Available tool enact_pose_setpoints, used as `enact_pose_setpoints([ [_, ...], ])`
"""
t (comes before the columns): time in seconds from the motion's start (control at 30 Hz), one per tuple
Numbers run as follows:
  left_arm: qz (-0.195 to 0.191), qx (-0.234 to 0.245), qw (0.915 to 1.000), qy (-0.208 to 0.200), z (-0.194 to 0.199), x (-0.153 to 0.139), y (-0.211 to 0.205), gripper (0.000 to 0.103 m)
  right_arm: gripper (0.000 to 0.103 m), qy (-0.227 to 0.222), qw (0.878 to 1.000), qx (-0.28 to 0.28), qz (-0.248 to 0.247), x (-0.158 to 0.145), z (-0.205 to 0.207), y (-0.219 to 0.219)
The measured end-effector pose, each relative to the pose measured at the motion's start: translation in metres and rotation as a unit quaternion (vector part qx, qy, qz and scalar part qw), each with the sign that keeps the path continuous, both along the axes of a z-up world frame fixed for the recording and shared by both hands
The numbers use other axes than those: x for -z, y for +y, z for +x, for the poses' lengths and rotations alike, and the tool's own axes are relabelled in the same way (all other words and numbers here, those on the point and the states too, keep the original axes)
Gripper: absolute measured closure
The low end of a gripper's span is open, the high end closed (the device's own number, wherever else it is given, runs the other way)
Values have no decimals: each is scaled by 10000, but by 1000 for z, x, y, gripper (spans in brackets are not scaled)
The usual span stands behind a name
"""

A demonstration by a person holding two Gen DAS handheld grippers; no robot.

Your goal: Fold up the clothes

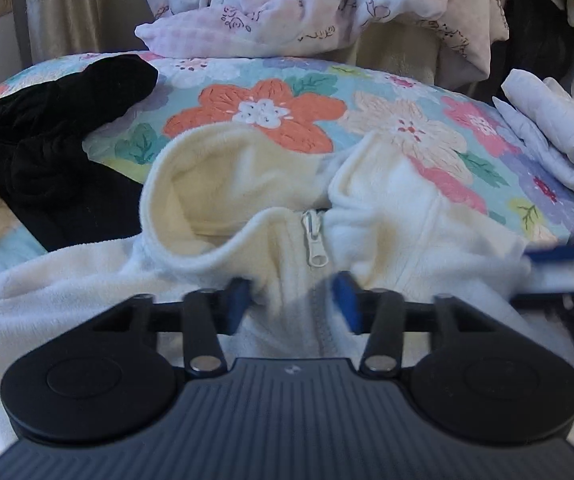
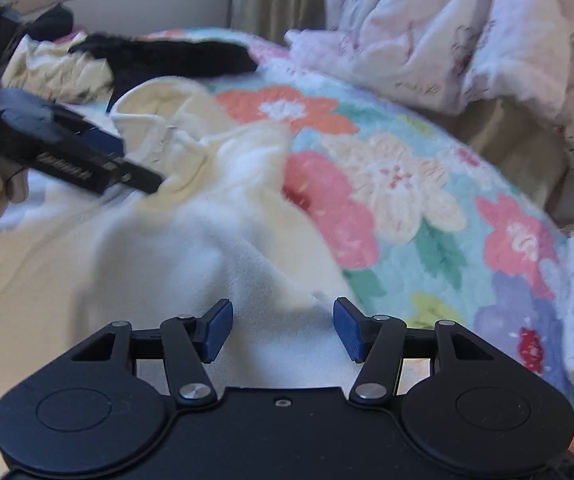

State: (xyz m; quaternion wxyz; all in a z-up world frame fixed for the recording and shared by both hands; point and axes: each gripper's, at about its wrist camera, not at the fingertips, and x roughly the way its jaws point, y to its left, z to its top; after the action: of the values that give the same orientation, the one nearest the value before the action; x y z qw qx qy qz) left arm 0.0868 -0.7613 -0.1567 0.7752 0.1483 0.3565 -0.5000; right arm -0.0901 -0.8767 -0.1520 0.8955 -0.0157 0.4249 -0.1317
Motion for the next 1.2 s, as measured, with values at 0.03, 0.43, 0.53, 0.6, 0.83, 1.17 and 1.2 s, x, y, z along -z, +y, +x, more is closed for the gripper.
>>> enact_pose_setpoints([
  [0.03, -16, 35, 9998, -181, -2, -3, 0, 84, 93, 48, 10000, 7, 15, 4, 2, 0],
  [0.43, -243, 131, 9920, -1230, -11, -21, -23, 87, 100, -817, 9922, 885, -321, -18, -9, -10],
  [0.53, 165, 220, 9926, -1179, -7, -5, -36, 84, 100, -547, 9933, 946, -382, -5, -1, -12],
  [0.6, 253, 163, 9933, -1114, -6, -1, -38, 80, 98, -173, 9948, 982, -196, 9, 5, -15],
  [0.83, 133, 221, 9942, -1047, -32, -29, 7, 48, 49, -818, 9758, 1466, 1401, -20, -63, -2],
  [1.17, 243, 1453, 9792, -1393, -132, -33, 132, 39, 48, -1171, 9470, 1810, 2382, -35, -249, 84],
  [1.2, 249, 1458, 9783, -1454, -137, -35, 147, 39, 48, -1115, 9475, 1836, 2369, -36, -263, 91],
])
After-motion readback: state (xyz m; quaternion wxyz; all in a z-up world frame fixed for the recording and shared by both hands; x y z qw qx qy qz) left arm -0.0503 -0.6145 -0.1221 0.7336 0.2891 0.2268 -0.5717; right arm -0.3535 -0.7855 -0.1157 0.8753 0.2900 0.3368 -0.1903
